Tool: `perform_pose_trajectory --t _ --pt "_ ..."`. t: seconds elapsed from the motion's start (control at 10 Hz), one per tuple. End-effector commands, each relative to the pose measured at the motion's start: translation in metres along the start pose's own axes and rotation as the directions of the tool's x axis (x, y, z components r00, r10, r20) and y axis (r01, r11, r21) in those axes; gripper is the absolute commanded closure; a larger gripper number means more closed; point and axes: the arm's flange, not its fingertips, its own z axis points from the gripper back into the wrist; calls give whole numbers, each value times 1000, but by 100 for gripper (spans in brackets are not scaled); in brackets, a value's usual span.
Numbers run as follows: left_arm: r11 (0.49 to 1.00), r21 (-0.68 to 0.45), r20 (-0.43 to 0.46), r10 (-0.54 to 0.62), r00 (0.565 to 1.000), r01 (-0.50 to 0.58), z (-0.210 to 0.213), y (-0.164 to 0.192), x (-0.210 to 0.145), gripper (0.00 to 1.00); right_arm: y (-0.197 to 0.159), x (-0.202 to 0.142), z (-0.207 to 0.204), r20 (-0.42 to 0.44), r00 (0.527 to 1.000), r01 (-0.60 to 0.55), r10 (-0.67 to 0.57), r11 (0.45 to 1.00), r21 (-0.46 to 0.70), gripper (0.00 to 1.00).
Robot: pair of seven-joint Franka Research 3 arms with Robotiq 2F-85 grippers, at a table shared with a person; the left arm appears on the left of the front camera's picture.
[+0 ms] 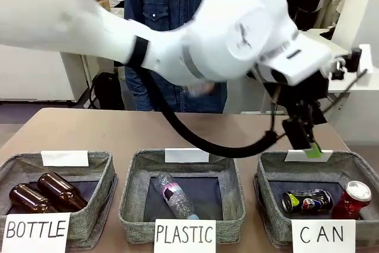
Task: Sort the can waste into the basket.
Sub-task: Pick up the can waste from the table and place it in the right Fabric basket.
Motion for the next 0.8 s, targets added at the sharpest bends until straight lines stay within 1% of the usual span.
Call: perform_pose_trajectory --t 0.0,0.1,0.2,0.3,0.4,0.5,0.6,0.7 --pt "999 -49 -1 4 1000 -4 103 -78 -35 0 0 26 -29 -70 997 31 -31 1000 2 0" --pt "999 5 -18 40 999 -40 147 -113 -52 0 0 37 -46 -116 992 47 -51 998 -34 0" --pt "996 53 -19 77 997 -76 186 -151 -71 0 0 46 -63 -153 985 73 -79 996 -46 0" --pt "983 96 -15 159 987 -157 227 -186 -101 0 4 53 -88 -211 973 86 -95 995 -52 0" --pt "951 134 10 280 960 -279 266 -213 -139 0 8 57 -120 -257 961 87 -99 994 -60 0" --pt "927 98 62 358 932 -363 295 -229 -168 0 9 59 -148 -305 946 102 -114 993 -56 0" --pt "849 76 119 513 850 -523 326 -245 -209 0 9 56 -184 -382 916 112 -121 993 -44 0" --pt "698 41 213 693 689 -714 354 -259 -252 0 6 51 -229 -496 863 80 -92 996 -47 0"
